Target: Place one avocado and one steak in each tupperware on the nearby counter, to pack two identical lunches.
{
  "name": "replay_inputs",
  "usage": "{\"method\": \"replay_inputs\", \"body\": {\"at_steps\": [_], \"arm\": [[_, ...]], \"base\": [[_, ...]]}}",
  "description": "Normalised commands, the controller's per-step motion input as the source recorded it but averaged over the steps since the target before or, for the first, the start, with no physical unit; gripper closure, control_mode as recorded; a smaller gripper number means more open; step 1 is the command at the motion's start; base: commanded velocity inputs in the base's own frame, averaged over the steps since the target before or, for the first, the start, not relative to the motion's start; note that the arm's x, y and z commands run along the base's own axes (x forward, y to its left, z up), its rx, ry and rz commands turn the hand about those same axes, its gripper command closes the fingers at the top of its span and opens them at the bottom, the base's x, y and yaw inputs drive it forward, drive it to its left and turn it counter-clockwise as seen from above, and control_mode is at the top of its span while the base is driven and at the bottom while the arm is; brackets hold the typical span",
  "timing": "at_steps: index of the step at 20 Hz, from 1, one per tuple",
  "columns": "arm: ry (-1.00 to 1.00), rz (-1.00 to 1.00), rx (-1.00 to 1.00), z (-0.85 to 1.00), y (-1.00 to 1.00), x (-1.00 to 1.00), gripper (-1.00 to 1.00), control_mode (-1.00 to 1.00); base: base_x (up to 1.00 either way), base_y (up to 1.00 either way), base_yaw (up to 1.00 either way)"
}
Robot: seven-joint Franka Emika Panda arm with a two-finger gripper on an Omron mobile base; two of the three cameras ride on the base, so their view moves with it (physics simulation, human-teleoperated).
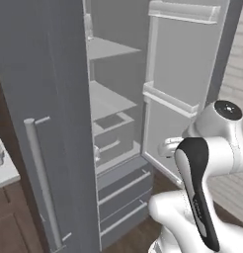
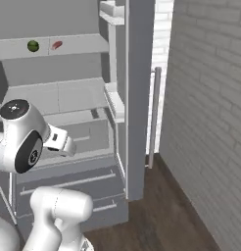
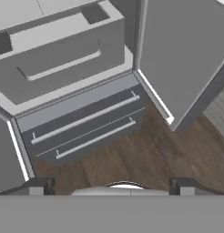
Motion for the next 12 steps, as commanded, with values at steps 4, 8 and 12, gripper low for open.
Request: {"method": "replay_inputs", "body": {"at_steps": [4, 8, 12], "arm": [[0.00, 0.00, 0.00, 0.00, 0.00, 0.00, -1.00, 1.00], [0.00, 0.00, 0.00, 0.00, 0.00, 0.00, -1.00, 1.00], [0.00, 0.00, 0.00, 0.00, 0.00, 0.00, -1.00, 1.00]], "base": [[0.62, -0.72, 0.56], [0.52, -0.48, 0.53], [0.11, 0.47, 0.37]]}}
